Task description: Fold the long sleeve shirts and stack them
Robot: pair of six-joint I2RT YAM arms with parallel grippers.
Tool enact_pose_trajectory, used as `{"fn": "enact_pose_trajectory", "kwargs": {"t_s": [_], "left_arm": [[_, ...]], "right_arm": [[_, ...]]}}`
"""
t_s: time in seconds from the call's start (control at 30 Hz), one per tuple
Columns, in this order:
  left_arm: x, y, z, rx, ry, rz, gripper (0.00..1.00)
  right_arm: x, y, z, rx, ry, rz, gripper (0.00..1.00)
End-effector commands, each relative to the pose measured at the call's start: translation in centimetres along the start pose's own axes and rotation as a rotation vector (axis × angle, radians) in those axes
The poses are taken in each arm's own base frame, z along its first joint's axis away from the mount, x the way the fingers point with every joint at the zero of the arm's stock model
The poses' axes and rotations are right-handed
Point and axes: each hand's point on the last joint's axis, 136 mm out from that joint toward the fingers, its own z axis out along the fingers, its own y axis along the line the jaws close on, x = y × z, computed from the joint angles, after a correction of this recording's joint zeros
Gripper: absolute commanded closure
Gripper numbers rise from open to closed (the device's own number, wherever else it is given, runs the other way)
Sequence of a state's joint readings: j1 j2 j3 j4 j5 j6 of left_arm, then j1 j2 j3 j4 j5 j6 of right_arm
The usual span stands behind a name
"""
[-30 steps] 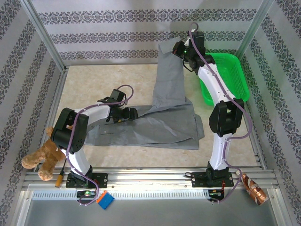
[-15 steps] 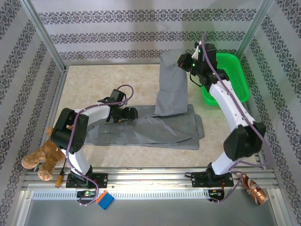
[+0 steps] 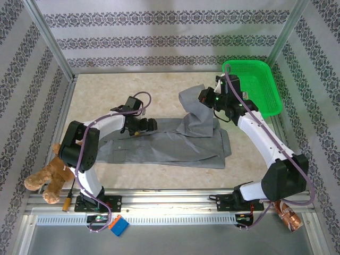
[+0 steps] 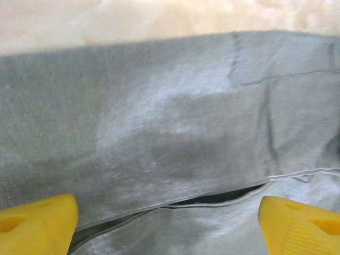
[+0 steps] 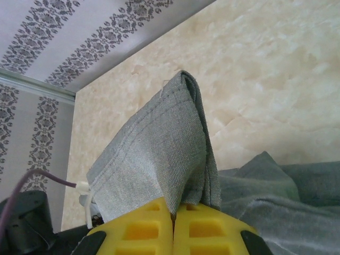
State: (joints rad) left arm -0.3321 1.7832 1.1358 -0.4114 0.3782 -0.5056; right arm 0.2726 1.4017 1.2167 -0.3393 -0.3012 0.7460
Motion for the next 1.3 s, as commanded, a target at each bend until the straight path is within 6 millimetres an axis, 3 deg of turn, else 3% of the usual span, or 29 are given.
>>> {"fn": "enact_pose_trajectory", "kwargs": {"t_s": [0.0,0.17,0.3,0.43,0.5,0.73,0.93,1.03,1.27], "left_arm": [[-2.2,-3.2,-4.0,0.082,-0.070,0.031,0.10],[-3.8,-5.9,-7.1,0.176,-0.152,0.086,0.09],[-4.0,-6.4,-8.7,0.217,-0.173,0.068,0.09],[-3.6,-7.0,-10.0,0.250,-0.172,0.055,0.08],[-3.3,-7.1,-10.5,0.254,-0.166,0.049,0.08],[-2.3,-6.1,-11.4,0.249,-0.149,0.027,0.08],[-1.0,-5.0,-12.0,0.228,-0.134,0.043,0.08],[-0.3,-4.6,-12.0,0.220,-0.126,0.053,0.08],[0.4,-4.0,-11.6,0.198,-0.109,0.072,0.08]], "right_arm": [[0.2,0.0,0.7,-0.013,0.024,-0.004,1.00],[0.3,0.1,2.2,0.002,0.064,-0.031,1.00],[0.5,0.9,2.1,-0.020,0.054,-0.021,1.00],[1.4,0.0,1.5,0.023,0.013,0.090,1.00],[2.9,-0.8,1.8,0.029,-0.002,0.174,1.00],[10.1,0.0,4.5,0.053,0.088,0.239,1.00],[14.5,3.1,6.1,0.019,0.172,0.201,1.00],[14.7,3.8,6.5,0.030,0.199,0.140,1.00],[13.2,3.5,8.5,0.072,0.329,0.023,1.00]]}}
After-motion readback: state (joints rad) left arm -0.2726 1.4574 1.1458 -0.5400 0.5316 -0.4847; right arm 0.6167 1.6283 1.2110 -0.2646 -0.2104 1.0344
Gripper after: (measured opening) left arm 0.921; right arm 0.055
